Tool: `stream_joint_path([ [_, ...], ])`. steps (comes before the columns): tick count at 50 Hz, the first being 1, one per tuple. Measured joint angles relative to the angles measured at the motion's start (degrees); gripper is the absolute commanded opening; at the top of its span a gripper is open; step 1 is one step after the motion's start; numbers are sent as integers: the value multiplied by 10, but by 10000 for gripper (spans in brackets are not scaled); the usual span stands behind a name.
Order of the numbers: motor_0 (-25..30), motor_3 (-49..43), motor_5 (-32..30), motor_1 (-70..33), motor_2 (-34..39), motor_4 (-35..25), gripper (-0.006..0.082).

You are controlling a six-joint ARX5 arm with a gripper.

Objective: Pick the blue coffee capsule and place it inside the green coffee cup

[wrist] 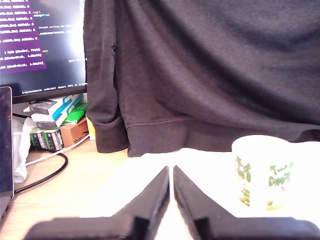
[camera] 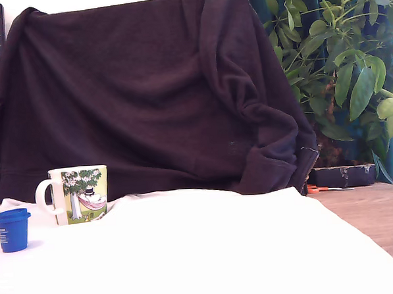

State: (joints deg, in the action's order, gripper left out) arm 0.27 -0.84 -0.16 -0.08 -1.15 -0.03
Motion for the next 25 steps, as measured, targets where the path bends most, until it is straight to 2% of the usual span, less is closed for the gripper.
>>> stream_joint_path([
  [4,21,-31,48,3,-4,-17,-23],
  [9,51,-54,58,3,-5,-27,-23],
  [19,44,-36,63,3,-5,-29,-8],
  [25,44,21,109,3,-5,-39,9],
])
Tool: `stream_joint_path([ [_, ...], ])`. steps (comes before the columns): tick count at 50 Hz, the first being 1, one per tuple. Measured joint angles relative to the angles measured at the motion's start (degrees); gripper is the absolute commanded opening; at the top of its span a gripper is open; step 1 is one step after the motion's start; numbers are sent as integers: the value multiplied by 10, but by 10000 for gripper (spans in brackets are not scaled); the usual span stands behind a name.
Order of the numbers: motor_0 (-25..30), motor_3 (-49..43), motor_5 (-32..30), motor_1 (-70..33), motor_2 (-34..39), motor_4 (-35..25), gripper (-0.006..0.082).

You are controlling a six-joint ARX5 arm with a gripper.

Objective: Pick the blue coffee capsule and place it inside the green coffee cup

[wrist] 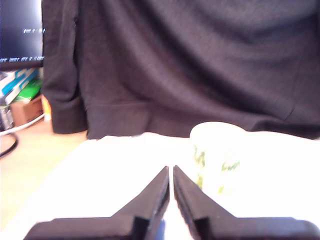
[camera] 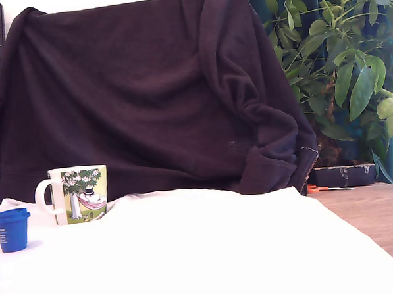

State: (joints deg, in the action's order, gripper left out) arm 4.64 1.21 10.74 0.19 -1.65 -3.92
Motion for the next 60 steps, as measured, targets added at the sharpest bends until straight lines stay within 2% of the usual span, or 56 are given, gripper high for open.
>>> stream_joint_path([
  [9,0,108,52,0,-1,-40,9],
  [13,0,119,55,0,-1,-49,12],
  [16,0,111,55,-1,-1,-56,63],
  [26,3,94,55,-96,-1,-65,585],
  [29,7,98,55,-131,-1,-65,657],
  [35,21,108,51,-200,-1,-65,661],
  [39,35,120,9,-249,-1,-66,660],
  [50,75,220,-42,-383,-1,-61,660],
  [60,81,310,-64,-493,-1,-48,660],
])
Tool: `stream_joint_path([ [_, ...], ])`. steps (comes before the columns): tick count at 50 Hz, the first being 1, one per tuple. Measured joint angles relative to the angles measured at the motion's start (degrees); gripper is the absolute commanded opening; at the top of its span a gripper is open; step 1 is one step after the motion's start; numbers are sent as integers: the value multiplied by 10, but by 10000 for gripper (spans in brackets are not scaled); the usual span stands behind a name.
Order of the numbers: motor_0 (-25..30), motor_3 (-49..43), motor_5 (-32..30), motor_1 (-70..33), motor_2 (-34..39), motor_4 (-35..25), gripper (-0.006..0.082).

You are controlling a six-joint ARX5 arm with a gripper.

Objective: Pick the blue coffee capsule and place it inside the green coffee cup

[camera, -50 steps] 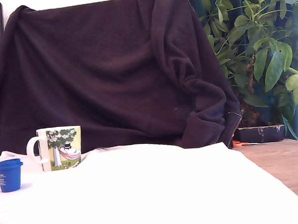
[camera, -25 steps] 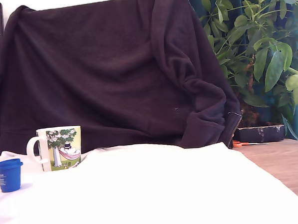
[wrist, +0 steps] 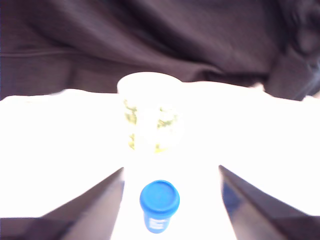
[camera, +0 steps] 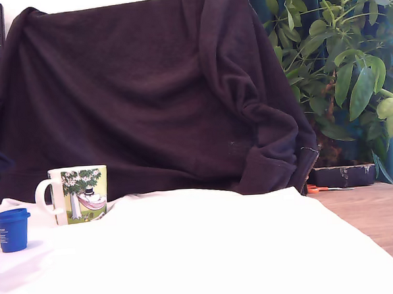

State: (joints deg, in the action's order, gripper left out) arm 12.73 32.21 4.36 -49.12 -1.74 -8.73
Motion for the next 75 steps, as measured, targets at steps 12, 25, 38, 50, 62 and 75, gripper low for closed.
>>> stream_joint_path([
  [12,0,119,-1,-137,0,2,660],
  [25,0,264,0,-295,0,2,660],
  [38,0,356,10,-420,-12,2,660],
  [50,0,360,13,-484,-72,2,623],
  [62,0,347,18,-494,-75,-7,286],
  [75,0,329,45,-492,-75,-34,132],
])
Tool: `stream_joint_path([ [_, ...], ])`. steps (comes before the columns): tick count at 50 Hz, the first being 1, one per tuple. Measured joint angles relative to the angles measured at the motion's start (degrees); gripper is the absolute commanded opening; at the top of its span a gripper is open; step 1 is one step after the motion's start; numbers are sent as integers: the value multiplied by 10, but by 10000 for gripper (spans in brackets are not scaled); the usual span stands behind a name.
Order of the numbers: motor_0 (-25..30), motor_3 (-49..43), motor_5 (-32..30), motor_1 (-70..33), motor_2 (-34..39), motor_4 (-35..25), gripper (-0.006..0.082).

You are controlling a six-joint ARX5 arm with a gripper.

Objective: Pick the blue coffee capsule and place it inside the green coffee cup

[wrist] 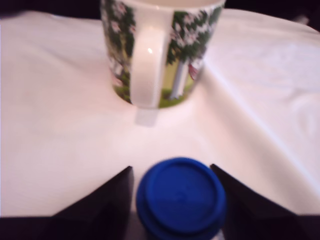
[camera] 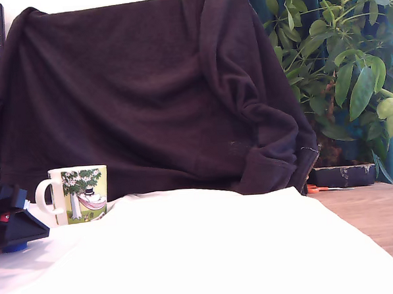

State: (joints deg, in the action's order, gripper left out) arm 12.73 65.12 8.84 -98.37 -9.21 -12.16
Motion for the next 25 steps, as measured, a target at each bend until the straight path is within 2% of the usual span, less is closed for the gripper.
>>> stream_joint_path([
  [3,0,-1,0,0,0,0,105],
  [14,1,7,1,0,0,-3,98],
  [25,31,107,35,0,0,-48,98],
])
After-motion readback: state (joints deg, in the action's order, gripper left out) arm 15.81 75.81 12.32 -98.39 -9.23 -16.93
